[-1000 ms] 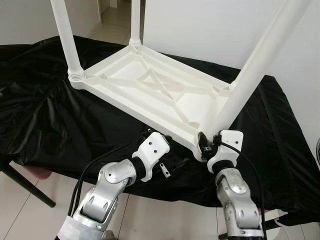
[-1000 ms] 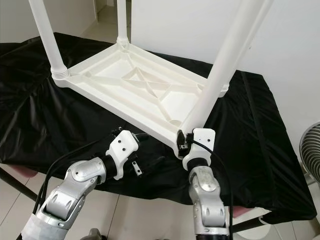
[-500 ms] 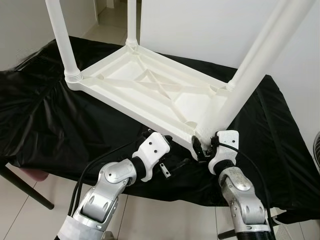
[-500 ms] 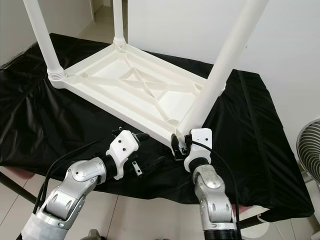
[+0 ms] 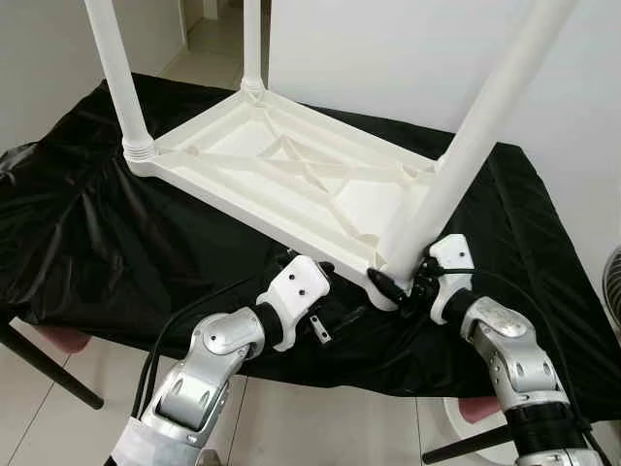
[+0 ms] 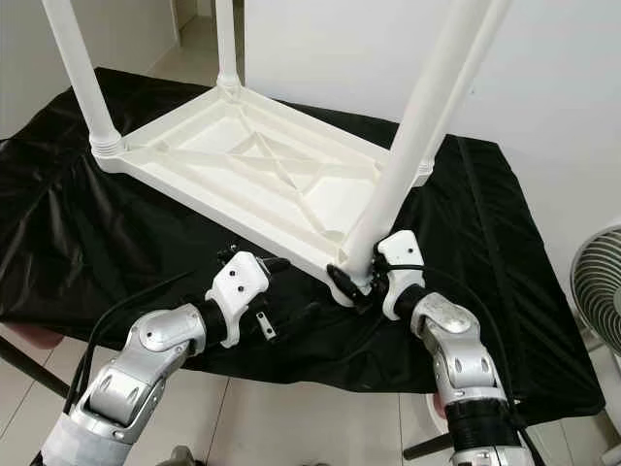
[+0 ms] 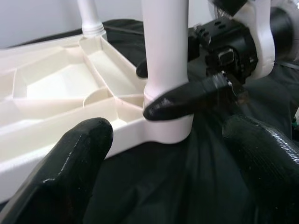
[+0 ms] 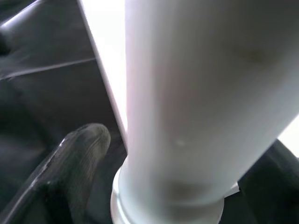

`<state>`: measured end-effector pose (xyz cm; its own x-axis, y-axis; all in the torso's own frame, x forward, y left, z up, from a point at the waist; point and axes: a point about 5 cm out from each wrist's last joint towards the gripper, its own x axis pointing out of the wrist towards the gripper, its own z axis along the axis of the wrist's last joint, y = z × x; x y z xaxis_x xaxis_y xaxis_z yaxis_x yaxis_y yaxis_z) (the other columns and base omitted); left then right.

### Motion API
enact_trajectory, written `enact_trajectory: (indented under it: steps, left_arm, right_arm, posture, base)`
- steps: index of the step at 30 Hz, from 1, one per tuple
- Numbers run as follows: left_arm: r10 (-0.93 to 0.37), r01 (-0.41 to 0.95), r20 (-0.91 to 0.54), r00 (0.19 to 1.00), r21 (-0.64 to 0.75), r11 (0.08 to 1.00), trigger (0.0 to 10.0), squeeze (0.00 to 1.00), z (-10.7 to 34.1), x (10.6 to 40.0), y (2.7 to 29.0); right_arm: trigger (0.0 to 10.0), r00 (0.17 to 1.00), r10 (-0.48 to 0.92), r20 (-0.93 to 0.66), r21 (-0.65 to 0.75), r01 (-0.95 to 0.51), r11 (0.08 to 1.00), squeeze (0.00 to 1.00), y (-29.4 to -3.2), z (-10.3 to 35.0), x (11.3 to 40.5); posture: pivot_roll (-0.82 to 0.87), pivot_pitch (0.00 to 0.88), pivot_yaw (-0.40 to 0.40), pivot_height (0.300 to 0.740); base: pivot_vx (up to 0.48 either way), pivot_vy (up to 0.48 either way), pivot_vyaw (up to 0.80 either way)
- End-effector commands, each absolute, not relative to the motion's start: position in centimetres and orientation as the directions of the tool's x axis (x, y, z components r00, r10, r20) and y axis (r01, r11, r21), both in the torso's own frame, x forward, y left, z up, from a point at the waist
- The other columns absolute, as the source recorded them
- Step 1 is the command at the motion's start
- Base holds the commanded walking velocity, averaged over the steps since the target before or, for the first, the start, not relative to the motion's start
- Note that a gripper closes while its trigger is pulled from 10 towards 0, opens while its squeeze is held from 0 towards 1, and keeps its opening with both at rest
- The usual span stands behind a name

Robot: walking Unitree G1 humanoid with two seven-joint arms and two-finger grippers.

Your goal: Building children table

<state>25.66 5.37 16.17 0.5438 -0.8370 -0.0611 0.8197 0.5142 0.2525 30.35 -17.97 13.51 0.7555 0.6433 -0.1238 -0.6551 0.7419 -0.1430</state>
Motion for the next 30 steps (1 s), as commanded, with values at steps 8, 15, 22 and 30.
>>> enact_trajectory:
  steps: [8,15,22,30]
  left_arm:
    - [-0.816,0.799,-0.065,0.575,0.261,0.542,10.0,0.0,16.1,25.9,5.6]
    - [-0.814,0.797,-0.063,0.578,0.257,0.547,10.0,0.0,16.1,25.9,5.7]
    - [-0.817,0.801,-0.065,0.572,0.256,0.541,10.0,0.0,16.1,25.8,5.7]
    - [-0.822,0.807,-0.069,0.566,0.253,0.534,10.0,0.0,16.0,25.7,5.7]
  right_arm:
    - [10.0,0.675,0.723,-0.151,-0.159,-0.738,0.656,0.0,-17.0,13.0,32.0]
    - [0.0,0.675,0.718,-0.168,-0.17,-0.738,0.654,0.0,-16.8,11.9,32.4]
    - [0.0,0.72,0.679,-0.142,-0.178,-0.693,0.698,0.0,-17.6,11.4,32.3]
    - [0.0,0.801,0.594,-0.08,-0.172,-0.598,0.783,0.0,-17.5,11.4,31.4]
  posture:
    - [0.14,0.059,-0.088,0.74]
    - [0.15,0.059,-0.089,0.74]
    - [0.14,0.064,-0.081,0.74]
    - [0.13,0.072,-0.08,0.74]
  base:
    - [0.0,0.0,0.0]
    - [0.0,0.0,0.0]
    - [0.0,0.0,0.0]
    - [0.0,0.0,0.0]
